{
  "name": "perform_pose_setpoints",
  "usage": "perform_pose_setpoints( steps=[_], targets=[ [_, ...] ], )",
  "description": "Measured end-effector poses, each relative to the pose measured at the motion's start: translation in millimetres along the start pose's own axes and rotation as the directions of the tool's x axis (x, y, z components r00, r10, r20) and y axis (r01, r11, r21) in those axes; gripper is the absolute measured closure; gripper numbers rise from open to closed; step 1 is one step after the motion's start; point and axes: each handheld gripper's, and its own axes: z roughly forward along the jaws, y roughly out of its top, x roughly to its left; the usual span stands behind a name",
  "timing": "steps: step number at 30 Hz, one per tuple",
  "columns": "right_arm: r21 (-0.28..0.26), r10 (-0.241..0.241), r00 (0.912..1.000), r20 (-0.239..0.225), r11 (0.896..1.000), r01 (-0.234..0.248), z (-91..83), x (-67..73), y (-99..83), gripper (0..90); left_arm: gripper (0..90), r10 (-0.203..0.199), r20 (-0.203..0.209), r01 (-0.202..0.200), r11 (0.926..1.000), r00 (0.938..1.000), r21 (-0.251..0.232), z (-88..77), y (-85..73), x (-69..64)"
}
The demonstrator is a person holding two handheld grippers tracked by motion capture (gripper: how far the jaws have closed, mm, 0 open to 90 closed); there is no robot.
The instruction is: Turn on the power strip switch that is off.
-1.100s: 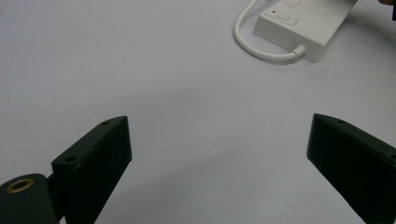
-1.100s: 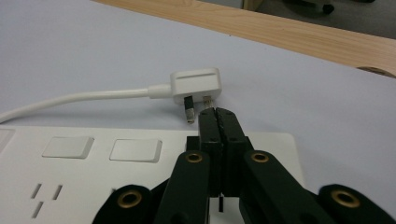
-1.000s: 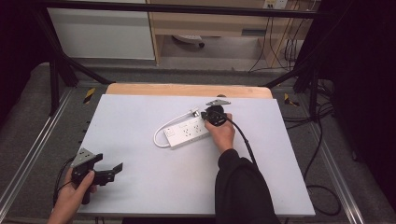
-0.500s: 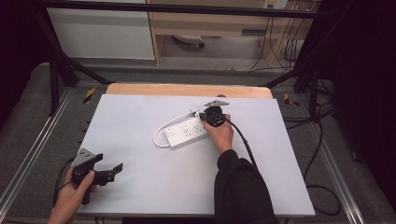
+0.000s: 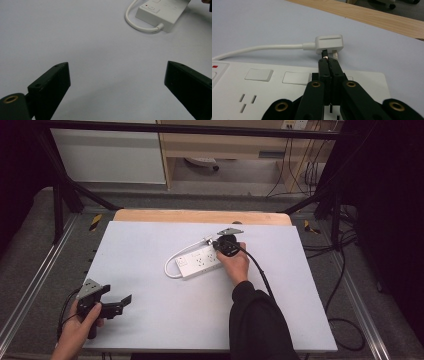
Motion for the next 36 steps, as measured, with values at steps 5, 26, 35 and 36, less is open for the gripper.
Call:
perform_pose_setpoints(
  steps=[5, 26, 35, 36],
  targets=[
    [-0.003, 0.005, 1.0000, -0.002, 1.000, -0.005, 0.1, 0.0, -0.4, 90.0, 6.7, 0.000, 0.000, 0.000, 1.0000, 1.0000, 0.000, 0.0, 0.0, -0.1],
    [-0.014, 0.005, 1.0000, 0.008, 1.000, -0.005, 1.8, 2.7, -4.6, 90.0, 6.7, 0.003, -0.004, -0.003, 0.9999, 1.0000, 0.010, 0.2, -0.6, 0.3],
    [-0.008, 0.000, 1.0000, -0.003, 1.000, 0.000, 2.2, 2.7, -3.2, 90.0, 6.7, 0.005, -0.008, -0.005, 0.9999, 1.0000, 0.016, 0.6, -1.2, 0.4],
    [-0.008, -0.002, 1.0000, -0.006, 1.000, 0.002, 1.9, 2.9, -3.0, 90.0, 6.7, 0.003, -0.008, -0.003, 0.9999, 1.0000, 0.015, 0.8, -1.3, 0.3]
  ],
)
